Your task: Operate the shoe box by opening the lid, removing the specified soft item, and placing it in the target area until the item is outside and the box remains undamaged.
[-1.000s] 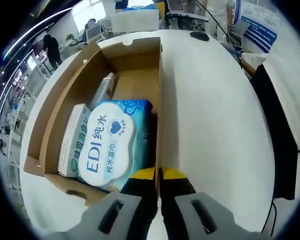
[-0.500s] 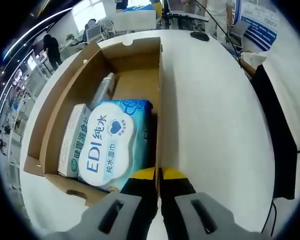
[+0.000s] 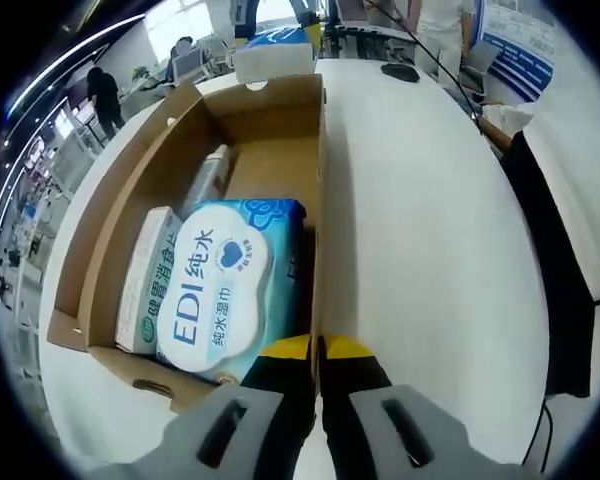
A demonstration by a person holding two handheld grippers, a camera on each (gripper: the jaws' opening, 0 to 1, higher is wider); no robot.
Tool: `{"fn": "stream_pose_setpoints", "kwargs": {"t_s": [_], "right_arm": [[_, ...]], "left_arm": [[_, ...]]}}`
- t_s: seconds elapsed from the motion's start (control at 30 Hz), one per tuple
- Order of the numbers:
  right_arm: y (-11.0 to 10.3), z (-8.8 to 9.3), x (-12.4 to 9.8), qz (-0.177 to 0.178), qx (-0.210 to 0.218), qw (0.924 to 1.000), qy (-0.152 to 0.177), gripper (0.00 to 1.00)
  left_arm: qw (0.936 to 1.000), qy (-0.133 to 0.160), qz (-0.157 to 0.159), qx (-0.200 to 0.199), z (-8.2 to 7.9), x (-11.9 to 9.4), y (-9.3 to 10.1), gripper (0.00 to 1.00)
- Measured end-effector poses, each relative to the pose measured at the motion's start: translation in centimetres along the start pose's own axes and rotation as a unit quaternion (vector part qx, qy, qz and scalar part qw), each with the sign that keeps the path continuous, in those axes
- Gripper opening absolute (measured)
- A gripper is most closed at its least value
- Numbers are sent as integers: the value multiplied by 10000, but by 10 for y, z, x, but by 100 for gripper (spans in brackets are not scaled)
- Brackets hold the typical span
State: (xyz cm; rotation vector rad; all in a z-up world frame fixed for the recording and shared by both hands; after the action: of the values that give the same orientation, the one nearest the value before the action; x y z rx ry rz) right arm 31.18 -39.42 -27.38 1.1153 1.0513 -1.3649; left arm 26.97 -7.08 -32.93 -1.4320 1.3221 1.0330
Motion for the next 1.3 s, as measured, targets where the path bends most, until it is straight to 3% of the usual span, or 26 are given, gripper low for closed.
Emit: {"fn": "stream_pose_setpoints", "kwargs": {"t_s": [0.23, 0.57, 1.3], "right_arm": [[3, 1, 8, -40, 45, 10000, 51, 61], [10, -8, 38, 68, -21, 10000, -46, 61], [11, -15, 55, -36, -104, 9999, 11, 61]], "left_arm": [[10000, -9, 24, -30, -1, 0, -1, 1], [10000, -31, 26, -75, -2, 0, -1, 1], [10000, -12, 3, -8, -2, 0, -1, 0]]}}
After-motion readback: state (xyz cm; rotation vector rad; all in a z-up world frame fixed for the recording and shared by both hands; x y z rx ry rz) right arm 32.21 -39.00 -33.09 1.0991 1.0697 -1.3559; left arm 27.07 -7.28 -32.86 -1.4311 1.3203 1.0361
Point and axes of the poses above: the point that each gripper's makers call its tool centre point, and the gripper's own axes: x roughly forward along the fingers, y roughly to its right, z roughly out of its underside, the point moved 1 cm from there along -x, roughly backward along the fingers, and after that the axes turned 13 degrees about -y, right-handed, at the moved point
